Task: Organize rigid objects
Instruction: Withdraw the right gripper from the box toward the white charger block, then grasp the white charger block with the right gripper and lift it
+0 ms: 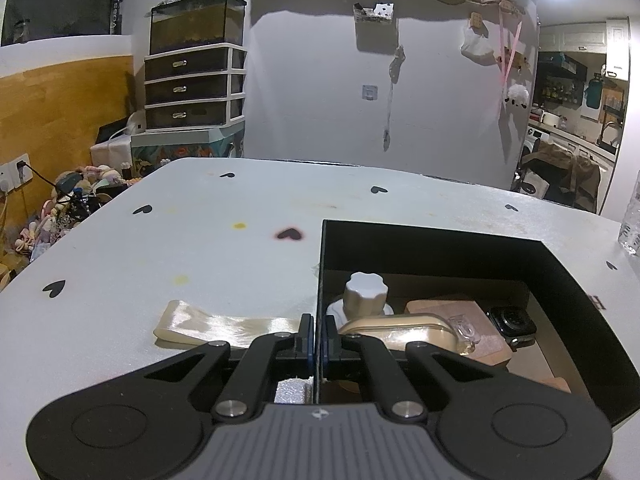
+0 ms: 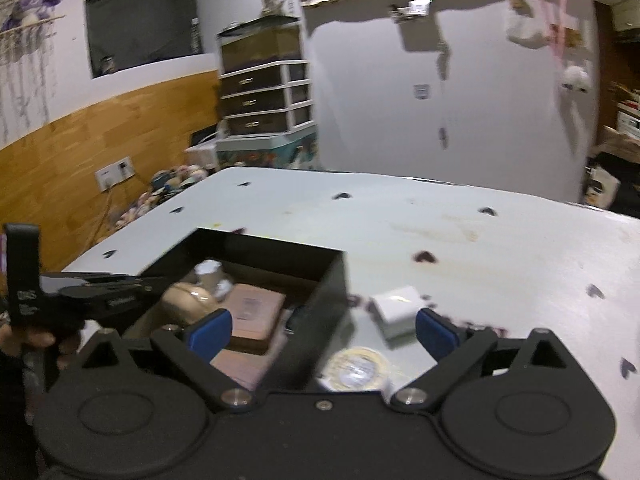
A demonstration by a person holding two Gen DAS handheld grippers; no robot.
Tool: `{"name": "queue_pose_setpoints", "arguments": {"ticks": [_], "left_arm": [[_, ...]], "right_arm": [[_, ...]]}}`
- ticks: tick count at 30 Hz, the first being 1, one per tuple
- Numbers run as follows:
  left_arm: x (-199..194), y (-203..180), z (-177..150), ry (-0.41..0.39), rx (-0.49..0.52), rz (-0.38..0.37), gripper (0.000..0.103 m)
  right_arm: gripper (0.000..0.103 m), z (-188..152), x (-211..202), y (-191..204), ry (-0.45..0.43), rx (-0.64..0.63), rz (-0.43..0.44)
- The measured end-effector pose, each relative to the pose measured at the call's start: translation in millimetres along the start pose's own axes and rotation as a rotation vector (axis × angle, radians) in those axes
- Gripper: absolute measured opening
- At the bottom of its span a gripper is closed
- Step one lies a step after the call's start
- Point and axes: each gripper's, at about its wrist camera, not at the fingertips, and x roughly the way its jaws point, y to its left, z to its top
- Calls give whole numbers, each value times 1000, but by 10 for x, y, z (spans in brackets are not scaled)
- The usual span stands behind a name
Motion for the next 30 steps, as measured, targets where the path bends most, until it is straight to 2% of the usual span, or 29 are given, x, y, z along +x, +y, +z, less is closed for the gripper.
{"name": "queue_pose_setpoints", "arguments": {"ticks": [4,7,11,17,26,28,30], "left_arm": [[0,-1,-9,-5,-5,2,3],[-3,6,-11,-7,-7,1,3],[-9,3,-13,-9,-10,-2,3],[-17,5,-17,-12,-12,-4,3],[-20,13,-15,-13,-16,-6,3],[-20,15,-12,-13,-18,-7,3],[-19,13,-10,-13,-16,-6,3]], "right_arm": [[99,-126,81,-176,-15,34,-61],[97,-166,213,-270,-30,11,-100],[88,-161,456,-385,-29,-64,-82],[75,-104,845,-464,26,-137,-69],[75,-28,1228,-411,74,-159,-74],[72,-32,1263,-401,82,-159,-85],[63,-34,1264,-403,82,-148,-79]]}}
